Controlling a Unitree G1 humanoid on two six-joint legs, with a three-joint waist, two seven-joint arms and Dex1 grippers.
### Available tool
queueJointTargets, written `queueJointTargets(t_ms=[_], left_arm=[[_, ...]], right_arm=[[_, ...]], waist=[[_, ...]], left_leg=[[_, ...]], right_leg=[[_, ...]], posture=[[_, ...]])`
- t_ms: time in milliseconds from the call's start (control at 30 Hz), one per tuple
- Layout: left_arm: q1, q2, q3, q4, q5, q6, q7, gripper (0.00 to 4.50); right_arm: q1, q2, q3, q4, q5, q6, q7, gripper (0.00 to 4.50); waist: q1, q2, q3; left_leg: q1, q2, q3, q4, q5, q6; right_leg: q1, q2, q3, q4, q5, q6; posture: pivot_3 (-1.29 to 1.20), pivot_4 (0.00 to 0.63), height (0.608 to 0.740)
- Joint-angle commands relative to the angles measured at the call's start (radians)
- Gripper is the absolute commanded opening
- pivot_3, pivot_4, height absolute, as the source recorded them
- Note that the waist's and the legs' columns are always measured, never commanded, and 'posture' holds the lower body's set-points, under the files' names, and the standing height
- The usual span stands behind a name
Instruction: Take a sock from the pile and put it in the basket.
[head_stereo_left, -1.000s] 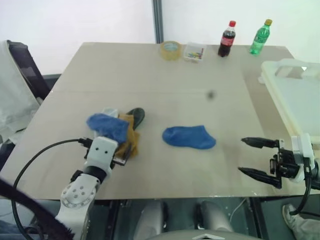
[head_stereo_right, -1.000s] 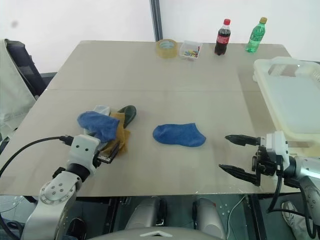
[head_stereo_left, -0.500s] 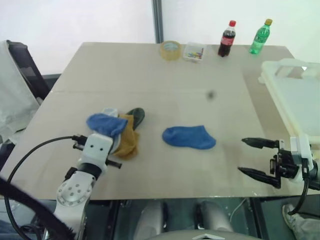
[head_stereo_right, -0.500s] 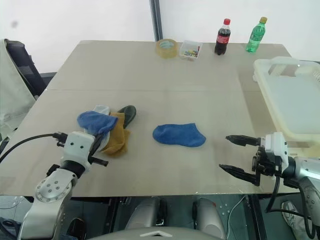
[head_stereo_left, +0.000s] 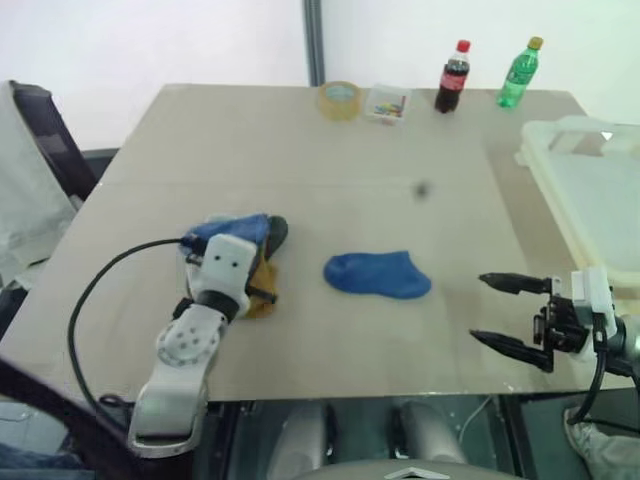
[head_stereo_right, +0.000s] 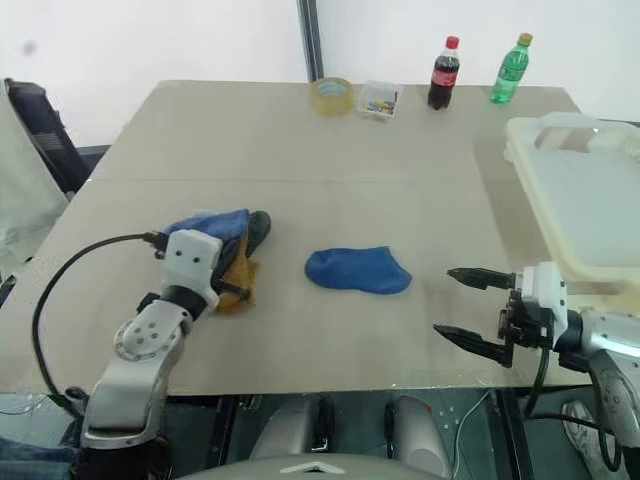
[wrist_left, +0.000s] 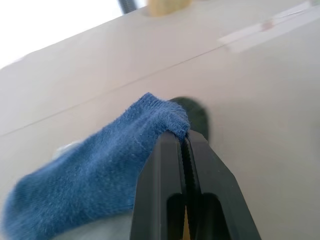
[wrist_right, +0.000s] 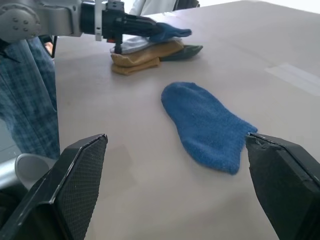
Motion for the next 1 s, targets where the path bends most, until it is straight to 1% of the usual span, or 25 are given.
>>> queueJointTargets(t_ms=[33, 133, 200, 367, 433, 567, 667, 700, 733, 800, 867, 900, 933, 967, 1000], left_arm=[[-0.115, -0.052, -0.074, 0.057, 0.019, 0.028, 0.026, 0.09], [-0.21, -0.111, -0.15, 0.163, 0.054, 0.048, 0.053, 0.09], [-0.256, -0.153, -0.172, 0.221, 0.067, 0.05, 0.086, 0.09], [-0.382, -0.236, -0.236, 0.362, 0.083, 0.014, 0.1, 0.09], [-0.428, -0.307, -0.262, 0.423, 0.081, 0.024, 0.128, 0.09], [-0.466, -0.409, -0.306, 0.503, 0.082, 0.007, 0.157, 0.09], [-0.49, -0.443, -0.328, 0.557, 0.092, 0.002, 0.16, 0.09], [-0.495, -0.447, -0.338, 0.567, 0.088, 0.003, 0.146, 0.66], [-0.496, -0.451, -0.347, 0.57, 0.086, 0.008, 0.136, 0.93], [-0.496, -0.449, -0.361, 0.57, 0.094, 0.018, 0.131, 1.88], [-0.497, -0.423, -0.382, 0.559, 0.126, 0.0, 0.132, 2.83], [-0.496, -0.402, -0.396, 0.548, 0.145, -0.015, 0.124, 3.23], [-0.493, -0.371, -0.416, 0.535, 0.169, -0.033, 0.112, 3.75], [-0.493, -0.328, -0.447, 0.52, 0.231, -0.04, 0.129, 4.2], [-0.49, -0.279, -0.47, 0.508, 0.281, -0.073, 0.136, 4.46]], right_arm=[[-0.012, 0.007, -0.006, -0.006, -0.001, -0.019, -0.006, 4.5], [-0.016, 0.014, 0.0, -0.003, -0.011, -0.024, -0.012, 4.5], [-0.017, 0.02, 0.002, -0.003, -0.016, -0.028, -0.017, 4.5], [-0.019, 0.028, 0.0, -0.001, -0.023, -0.031, -0.028, 4.5], [-0.025, 0.03, 0.003, 0.008, -0.035, -0.041, -0.03, 4.5], [-0.044, 0.051, 0.021, 0.021, -0.074, -0.058, -0.068, 4.5], [-0.076, 0.076, 0.043, 0.032, -0.123, -0.069, -0.127, 4.5], [-0.086, 0.08, 0.05, 0.035, -0.138, -0.063, -0.147, 4.5], [-0.095, 0.085, 0.053, 0.038, -0.151, -0.062, -0.165, 4.5], [-0.106, 0.091, 0.053, 0.045, -0.177, -0.071, -0.197, 4.5], [-0.126, 0.089, 0.061, 0.069, -0.219, -0.069, -0.235, 4.5], [-0.138, 0.093, 0.064, 0.085, -0.237, -0.078, -0.252, 4.5], [-0.149, 0.098, 0.066, 0.1, -0.252, -0.089, -0.267, 4.5], [-0.158, 0.099, 0.071, 0.113, -0.264, -0.092, -0.276, 4.5], [-0.168, 0.101, 0.079, 0.125, -0.275, -0.092, -0.284, 4.5]], waist=[[0.004, 0.0, 0.0], [0.002, 0.0, 0.0], [0.001, 0.0, 0.0], [0.001, -0.001, 0.001], [0.0, -0.001, 0.001], [0.0, -0.002, 0.001], [-0.001, -0.002, 0.001], [-0.002, -0.002, 0.001], [-0.003, -0.002, 0.001], [-0.002, -0.002, 0.001], [-0.001, -0.002, 0.001], [-0.002, -0.002, 0.001], [-0.002, -0.001, 0.001], [-0.002, -0.001, 0.001], [-0.003, -0.001, 0.001]], left_leg=[[0.0, 0.0, 0.0, 0.0, 0.0, 0.0], [0.0, -0.001, 0.0, 0.001, 0.0, 0.0], [0.0, -0.001, 0.0, 0.001, 0.0, 0.0], [-0.001, 0.0, 0.0, 0.001, 0.0, 0.0], [-0.001, 0.0, -0.001, 0.001, 0.0, 0.0], [-0.001, -0.001, 0.0, 0.002, 0.0, 0.0], [-0.001, -0.001, 0.0, 0.002, 0.0, 0.0], [-0.001, -0.001, 0.0, 0.002, 0.0, 0.0], [-0.001, 0.0, 0.0, 0.002, 0.0, 0.0], [-0.001, 0.0, 0.0, 0.002, 0.0, 0.0], [-0.001, 0.0, 0.0, 0.002, 0.001, 0.0], [-0.001, 0.0, 0.0, 0.002, 0.001, 0.0], [-0.001, 0.0, 0.001, 0.002, 0.001, 0.0], [-0.001, -0.001, 0.002, 0.002, 0.001, 0.0], [-0.001, -0.001, 0.002, 0.002, 0.001, -0.001]], right_leg=[[0.0, 0.0, 0.0, 0.0, 0.0, 0.0], [0.0, 0.001, 0.0, 0.0, 0.002, 0.004], [0.0, 0.002, 0.0, 0.0, 0.002, 0.004], [0.0, 0.009, 0.0, 0.001, 0.002, 0.005], [0.0, 0.01, 0.0, 0.001, 0.002, 0.005], [0.0, 0.01, 0.001, 0.001, 0.002, 0.005], [0.0, 0.011, 0.001, 0.001, 0.002, 0.005], [0.0, 0.011, 0.002, 0.001, 0.002, 0.005], [-0.001, 0.012, 0.002, 0.002, 0.002, 0.005], [-0.001, 0.012, 0.002, 0.003, 0.002, 0.005], [-0.001, 0.012, 0.002, 0.003, 0.002, 0.005], [-0.001, 0.012, 0.002, 0.003, 0.002, 0.005], [-0.001, 0.012, 0.003, 0.003, 0.002, 0.005], [-0.002, 0.012, 0.004, 0.002, 0.002, 0.005], [-0.002, 0.012, 0.004, 0.003, 0.002, 0.005]], posture=[[0.0, 0.15, 0.735], [0.0, 0.15, 0.735], [0.0, 0.15, 0.735], [0.0, 0.15, 0.735], [0.0, 0.15, 0.735], [0.0, 0.15, 0.735], [0.0, 0.15, 0.735], [0.0, 0.15, 0.735], [0.0, 0.15, 0.735], [0.0, 0.15, 0.735], [0.0, 0.15, 0.735], [0.0, 0.15, 0.735], [0.0, 0.15, 0.735], [0.0, 0.15, 0.735], [0.0, 0.15, 0.735]])
